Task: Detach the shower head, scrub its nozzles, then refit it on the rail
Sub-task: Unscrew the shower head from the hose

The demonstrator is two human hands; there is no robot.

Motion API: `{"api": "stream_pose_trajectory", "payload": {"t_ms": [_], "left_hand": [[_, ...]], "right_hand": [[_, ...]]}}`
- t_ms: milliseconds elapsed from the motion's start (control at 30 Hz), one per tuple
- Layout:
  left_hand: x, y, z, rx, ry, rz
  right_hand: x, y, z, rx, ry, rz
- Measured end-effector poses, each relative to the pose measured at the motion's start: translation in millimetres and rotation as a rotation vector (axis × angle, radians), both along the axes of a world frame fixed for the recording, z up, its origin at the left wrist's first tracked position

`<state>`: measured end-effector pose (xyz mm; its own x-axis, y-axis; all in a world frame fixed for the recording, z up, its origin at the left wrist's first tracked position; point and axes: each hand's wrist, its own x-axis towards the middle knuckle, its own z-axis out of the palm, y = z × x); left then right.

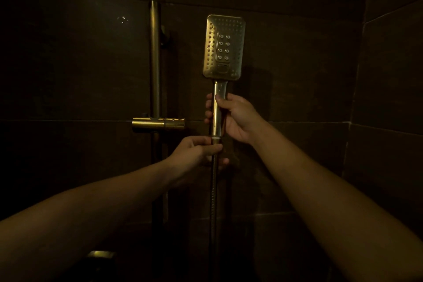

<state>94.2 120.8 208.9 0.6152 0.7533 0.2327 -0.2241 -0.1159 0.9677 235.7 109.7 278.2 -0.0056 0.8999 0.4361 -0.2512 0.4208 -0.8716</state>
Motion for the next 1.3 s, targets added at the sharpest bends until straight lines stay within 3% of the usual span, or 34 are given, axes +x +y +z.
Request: {"api": "stream_pose_trajectory", "payload": {"t_ms": [233,533,800,1033,1300], "left_hand": [[9.0,0.3,-5.4,0.131,0.04,0.229],[-6.2,-4.2,4.4,-0.013,0.031,-0.066],[-3.6,-4.1,-1.1,0.126,0.02,0.128],[-9.8,-1.3,2.8,0.004,0.014,-0.067],[1.1,5.1,-6.6,0.131,-0.01,0.151]], "right_hand": [[-3.1,0.4,-1.6,-0.009,-0.006,0.009],[-2.8,-5.1,0.0,0.005,-0.009,0.024],[-4.6,-3.9,0.6,-0.001,-0.018,0.025],[-2.9,-0.2,-1.2,-0.007,0.001,0.022],[-3.7,1.0,-1.2,0.0,-0.019,0.032]]}}
